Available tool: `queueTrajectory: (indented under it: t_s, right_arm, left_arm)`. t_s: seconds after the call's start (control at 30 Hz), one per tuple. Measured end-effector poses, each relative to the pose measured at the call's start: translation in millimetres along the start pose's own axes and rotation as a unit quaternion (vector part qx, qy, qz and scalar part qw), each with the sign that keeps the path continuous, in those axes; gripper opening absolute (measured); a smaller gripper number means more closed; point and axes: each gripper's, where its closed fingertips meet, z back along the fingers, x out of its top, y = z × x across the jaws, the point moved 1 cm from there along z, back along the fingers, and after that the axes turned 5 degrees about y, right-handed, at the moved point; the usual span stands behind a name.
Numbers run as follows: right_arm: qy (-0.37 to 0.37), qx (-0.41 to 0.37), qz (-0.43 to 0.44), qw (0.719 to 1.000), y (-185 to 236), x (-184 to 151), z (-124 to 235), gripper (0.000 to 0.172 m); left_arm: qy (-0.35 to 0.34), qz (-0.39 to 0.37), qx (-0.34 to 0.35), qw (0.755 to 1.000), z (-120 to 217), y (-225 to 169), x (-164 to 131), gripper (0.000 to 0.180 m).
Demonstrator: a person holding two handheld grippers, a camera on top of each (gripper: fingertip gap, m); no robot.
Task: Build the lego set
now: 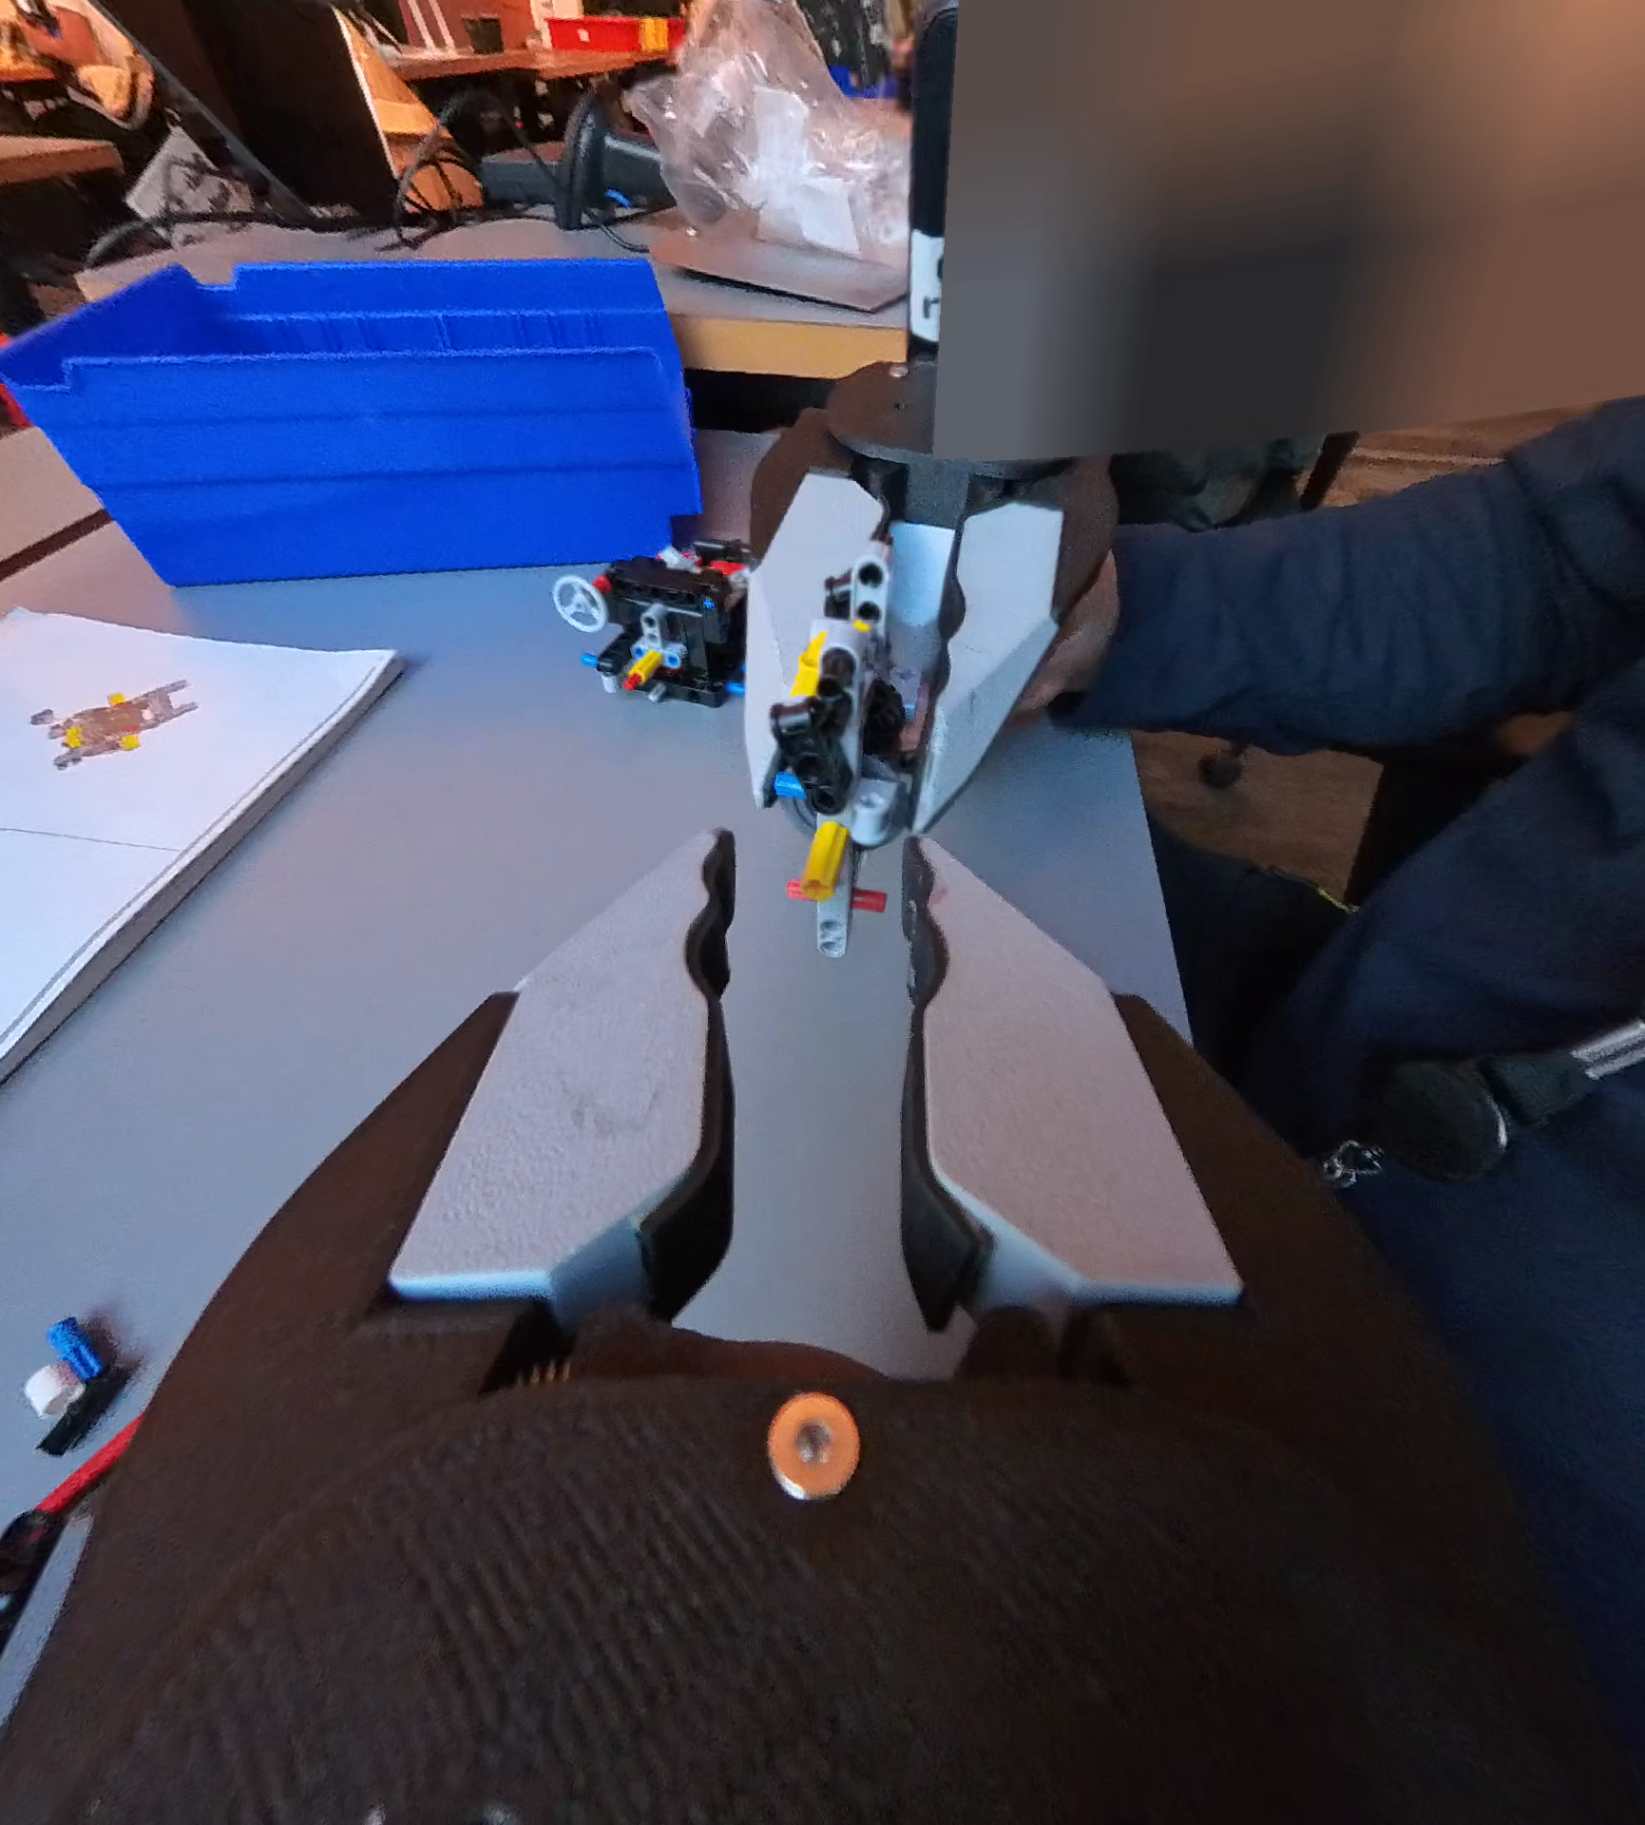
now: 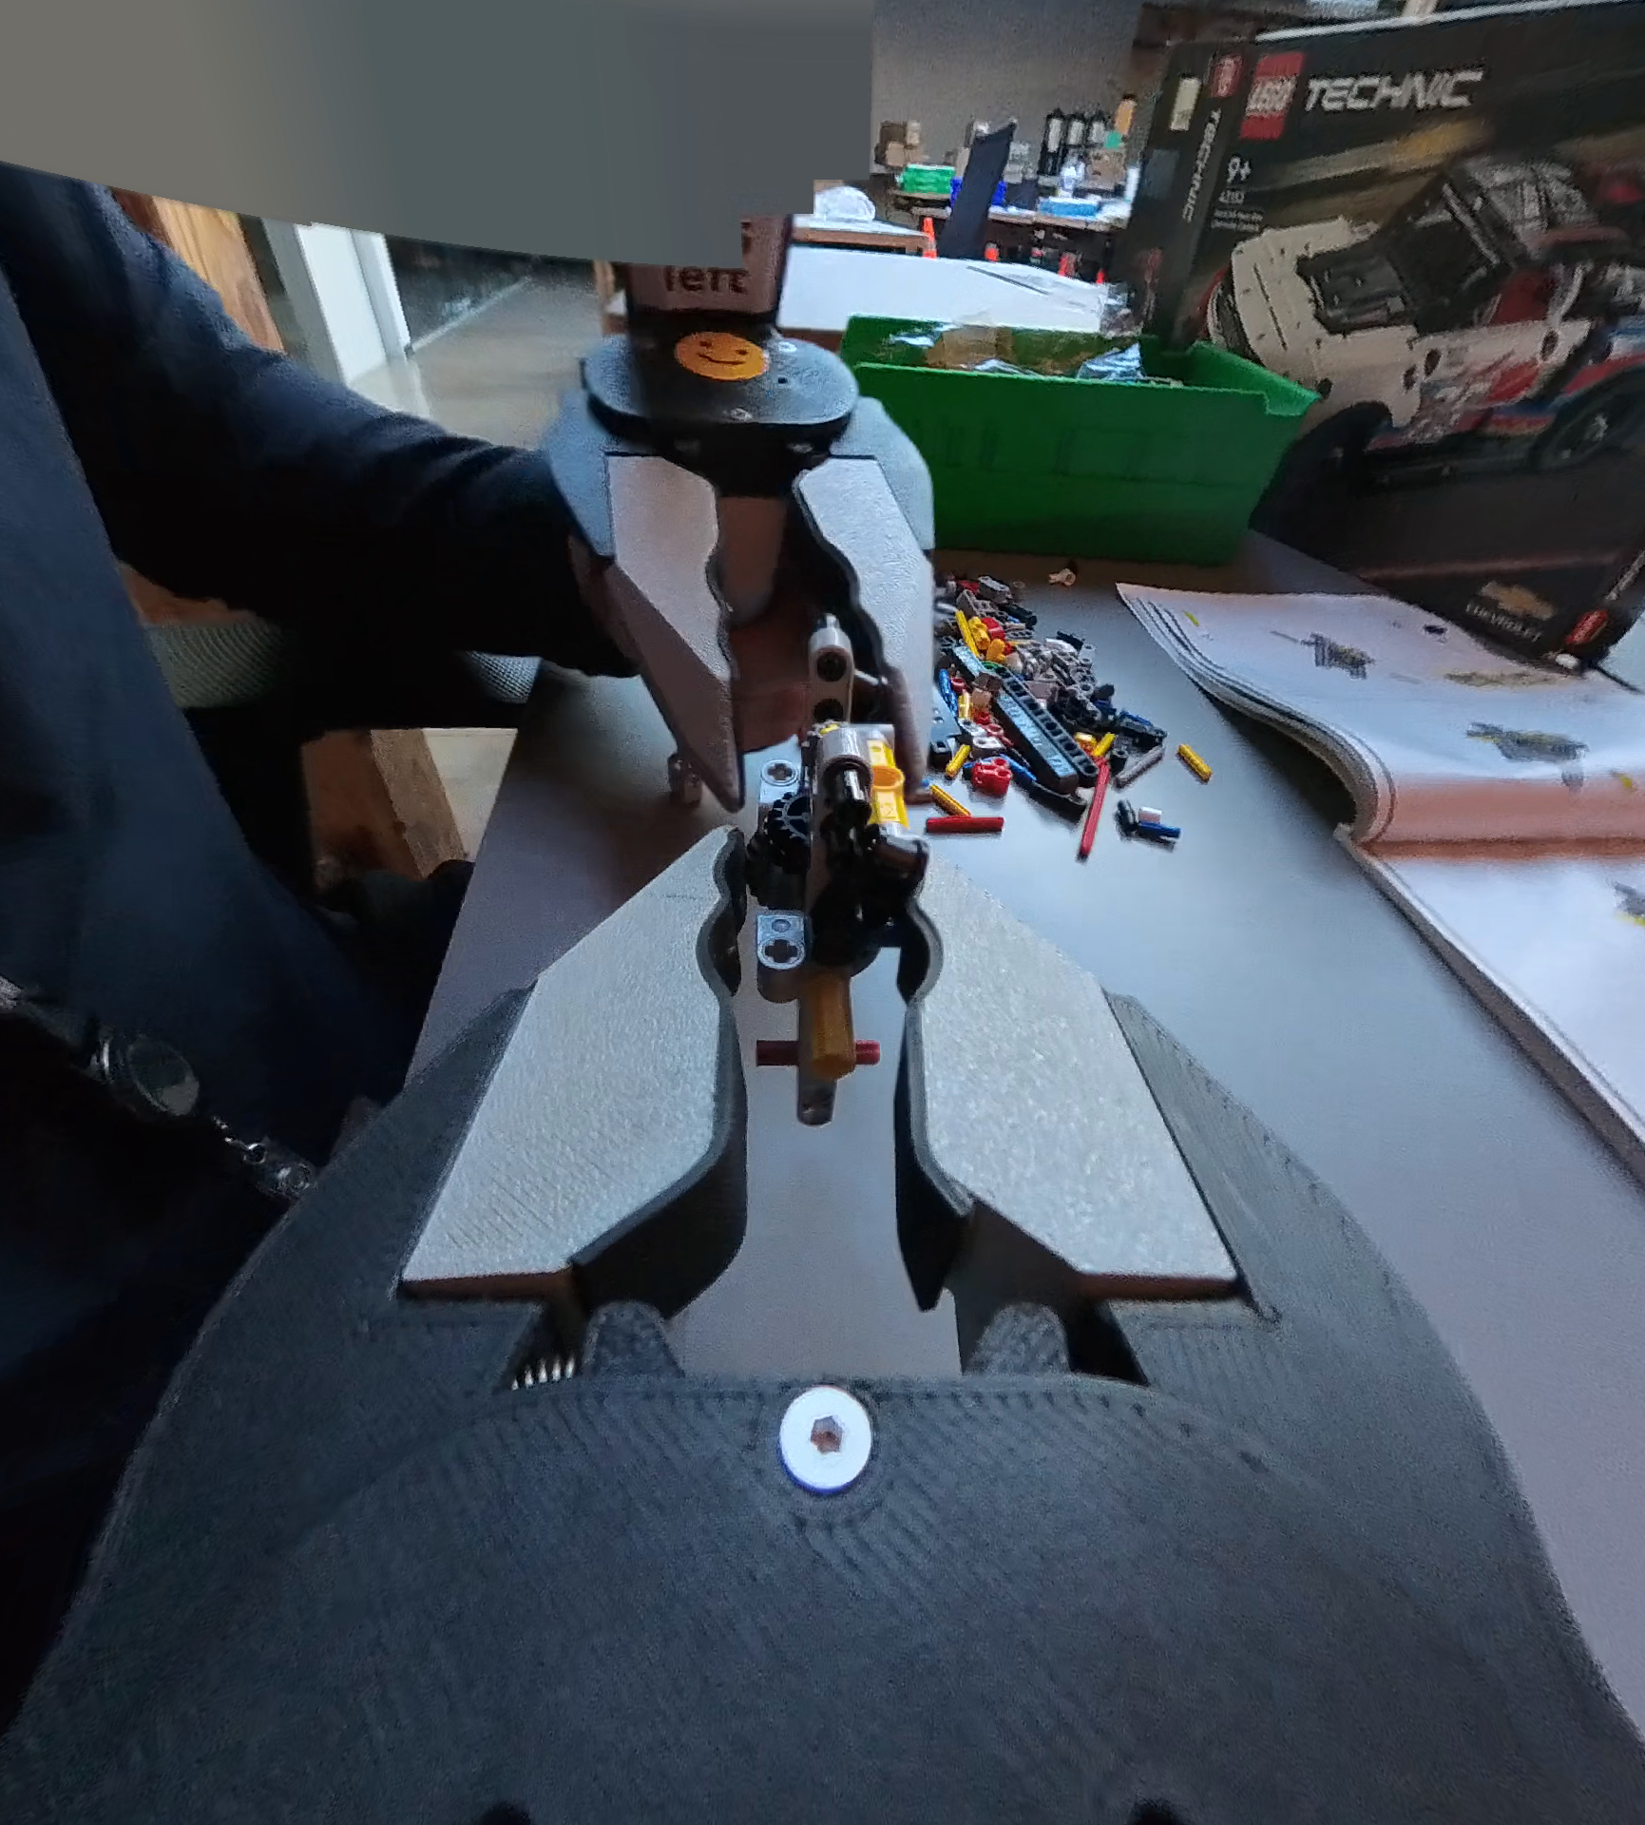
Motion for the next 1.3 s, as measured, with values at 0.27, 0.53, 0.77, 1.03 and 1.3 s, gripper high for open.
queueTrajectory:
  t_s: [0.27, 0.53, 0.77, 1.03, 1.3]
  right_arm:
    - [-0.010, 0.008, 0.004, 1.000, 2.1, 4.1, -4.0, 0.026]
    - [0.000, 0.009, 0.003, 1.000, 4.1, 2.6, -5.3, 0.026]
    - [-0.009, 0.025, -0.007, 1.000, 8.4, 3.9, -6.1, 0.026]
    - [-0.012, 0.023, -0.017, 1.000, 8.3, 4.5, -5.3, 0.026]
    - [-0.010, 0.000, 0.010, 1.000, 5.4, 7.8, 0.0, 0.026]
  left_arm:
    - [-0.012, -0.028, -0.010, 0.999, -2.5, -8.1, 3.6, 0.013]
    - [-0.022, -0.008, -0.027, 0.999, -0.4, -8.8, 3.3, 0.015]
    - [-0.018, -0.037, -0.027, 0.999, 0.1, -11.1, 3.4, 0.020]
    - [-0.033, -0.036, -0.031, 0.998, 2.0, -14.5, 6.0, 0.011]
    - [-0.010, -0.030, -0.021, 0.999, 7.4, -12.2, -4.2, 0.013]
